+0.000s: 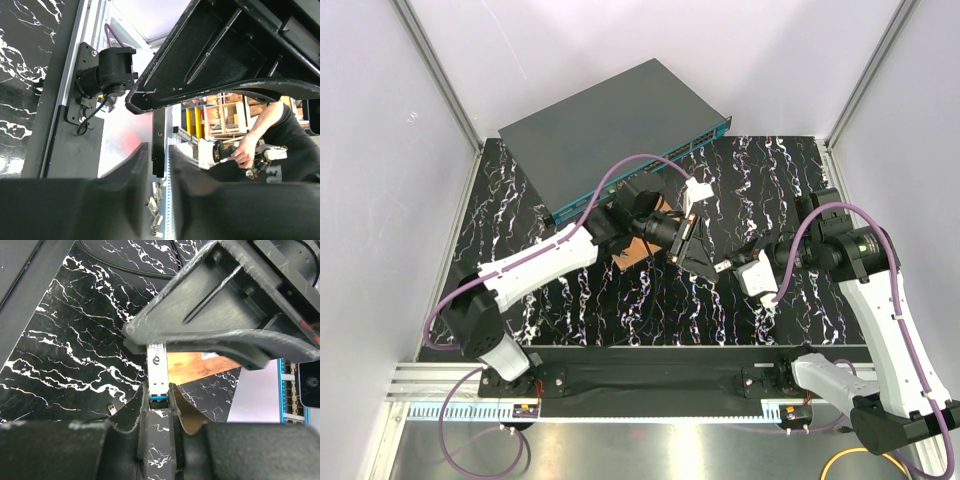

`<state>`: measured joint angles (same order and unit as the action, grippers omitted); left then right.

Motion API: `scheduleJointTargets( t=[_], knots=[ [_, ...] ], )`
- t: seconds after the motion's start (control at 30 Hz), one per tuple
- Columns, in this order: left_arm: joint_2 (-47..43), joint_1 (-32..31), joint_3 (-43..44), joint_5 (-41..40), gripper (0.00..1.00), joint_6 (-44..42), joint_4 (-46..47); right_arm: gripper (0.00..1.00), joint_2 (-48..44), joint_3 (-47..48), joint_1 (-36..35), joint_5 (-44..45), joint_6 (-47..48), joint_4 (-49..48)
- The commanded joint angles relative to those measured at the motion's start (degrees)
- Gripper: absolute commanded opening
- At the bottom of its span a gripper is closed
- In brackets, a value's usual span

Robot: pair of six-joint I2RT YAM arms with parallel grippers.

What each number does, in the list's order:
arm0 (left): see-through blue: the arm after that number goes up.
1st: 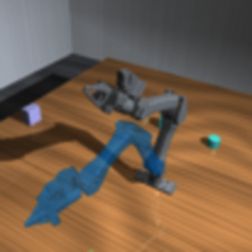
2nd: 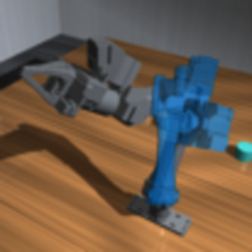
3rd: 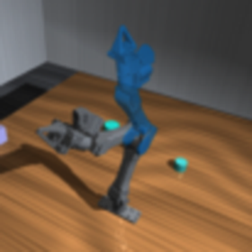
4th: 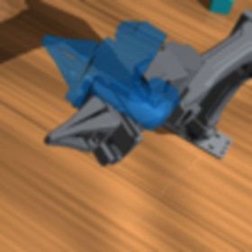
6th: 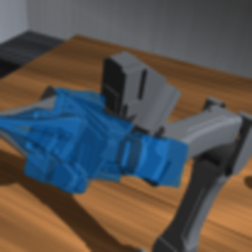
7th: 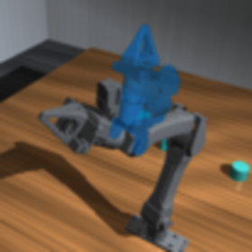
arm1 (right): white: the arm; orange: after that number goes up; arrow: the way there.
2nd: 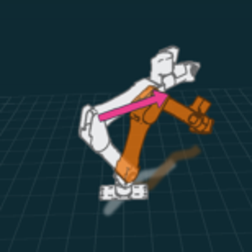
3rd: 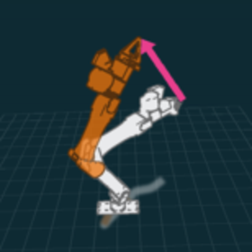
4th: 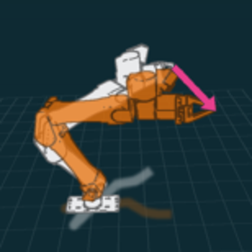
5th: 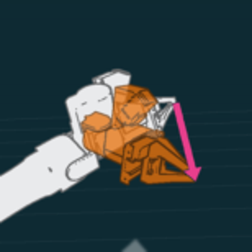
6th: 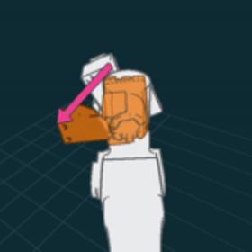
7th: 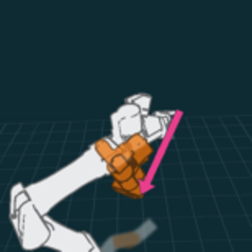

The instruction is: Insert the plug into the switch port

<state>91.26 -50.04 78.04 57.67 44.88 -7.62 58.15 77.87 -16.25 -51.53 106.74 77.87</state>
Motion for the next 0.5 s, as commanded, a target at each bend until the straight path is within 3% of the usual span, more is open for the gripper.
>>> scheduleJointTargets(
  t=[0.0,0.03,0.13,0.2,0.43,0.47],
  knots=[
    [-0.7,-0.1,3.0,1.0,0.41,-1.7,2.0,0.00,-0.3,1.1,-0.5,-0.8,-1.2,14.1],
    [-1.0,0.5,3.4,1.0,0.67,-2.5,1.7,0.00,-0.3,1.1,-0.5,-0.9,-2.1,13.6],
    [-2.8,3.4,4.9,-0.3,0.94,-5.1,1.5,0.00,-0.4,1.2,-0.5,-1.2,-9.7,9.7],
    [-3.6,5.9,6.2,-1.2,0.99,-5.2,2.3,0.00,-0.5,1.2,-0.4,-1.5,-19.0,4.9],
    [-10.2,21.9,8.8,-3.6,0.99,-3.1,4.9,0.00,1.2,2.1,-0.5,2.0,-52.8,-12.7],
    [-11.3,23.6,8.7,-4.0,0.99,-2.6,5.6,0.00,2.6,2.6,-0.5,2.9,-61.6,-16.4]
  ],
)
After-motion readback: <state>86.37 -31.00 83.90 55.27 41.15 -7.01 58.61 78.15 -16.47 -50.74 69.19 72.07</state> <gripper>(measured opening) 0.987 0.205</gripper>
